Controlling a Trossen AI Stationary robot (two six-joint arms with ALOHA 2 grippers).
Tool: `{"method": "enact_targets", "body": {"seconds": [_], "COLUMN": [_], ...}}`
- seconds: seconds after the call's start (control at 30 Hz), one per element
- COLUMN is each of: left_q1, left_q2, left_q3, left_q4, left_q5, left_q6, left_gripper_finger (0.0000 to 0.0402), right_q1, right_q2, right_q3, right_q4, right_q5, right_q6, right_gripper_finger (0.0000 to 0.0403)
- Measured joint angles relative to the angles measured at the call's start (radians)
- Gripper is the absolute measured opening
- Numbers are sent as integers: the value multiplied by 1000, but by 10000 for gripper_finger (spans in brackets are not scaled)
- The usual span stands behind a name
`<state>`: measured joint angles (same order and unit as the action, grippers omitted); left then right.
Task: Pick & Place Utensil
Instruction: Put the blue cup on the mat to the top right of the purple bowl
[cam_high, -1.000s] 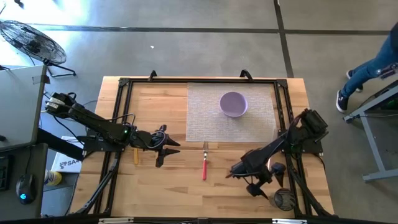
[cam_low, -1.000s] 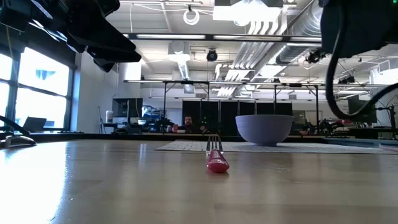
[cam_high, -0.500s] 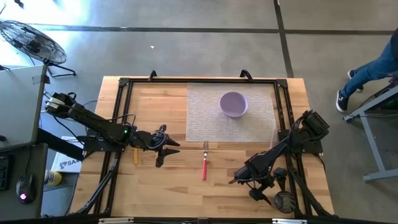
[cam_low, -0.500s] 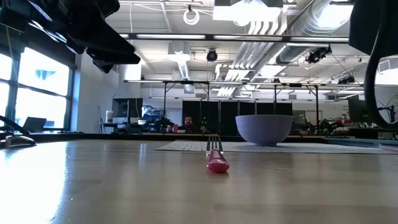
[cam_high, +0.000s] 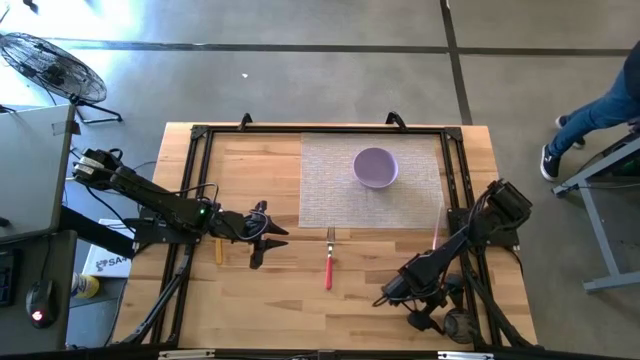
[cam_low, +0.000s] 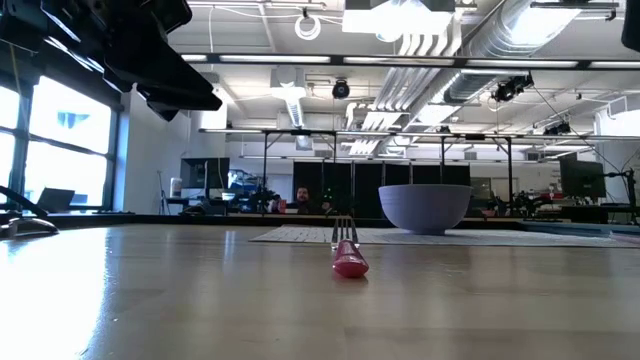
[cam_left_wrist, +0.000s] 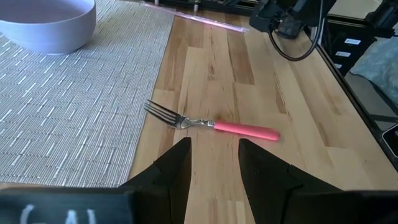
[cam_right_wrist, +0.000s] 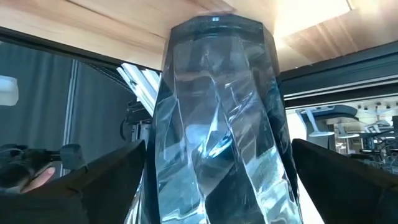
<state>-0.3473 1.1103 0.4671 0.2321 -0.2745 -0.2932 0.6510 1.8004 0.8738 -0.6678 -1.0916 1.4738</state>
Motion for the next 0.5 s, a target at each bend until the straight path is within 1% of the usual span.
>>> {"method": "enact_targets", "body": {"seconds": [0.33,0.5], "left_q1": [0,0], "left_q2": [0,0], "left_q3": [0,0], "left_q4": [1,2], "left_q5": [0,0], "left_q6": [0,0], "left_gripper_finger": [129,129], "right_q1": [-9,-74], "right_q2": [0,0], "right_q3": [0,5], "right_q4": [-1,-5], "right_q5": [-6,-22], "right_q6": [1,1], "right_gripper_finger": [362,359]}}
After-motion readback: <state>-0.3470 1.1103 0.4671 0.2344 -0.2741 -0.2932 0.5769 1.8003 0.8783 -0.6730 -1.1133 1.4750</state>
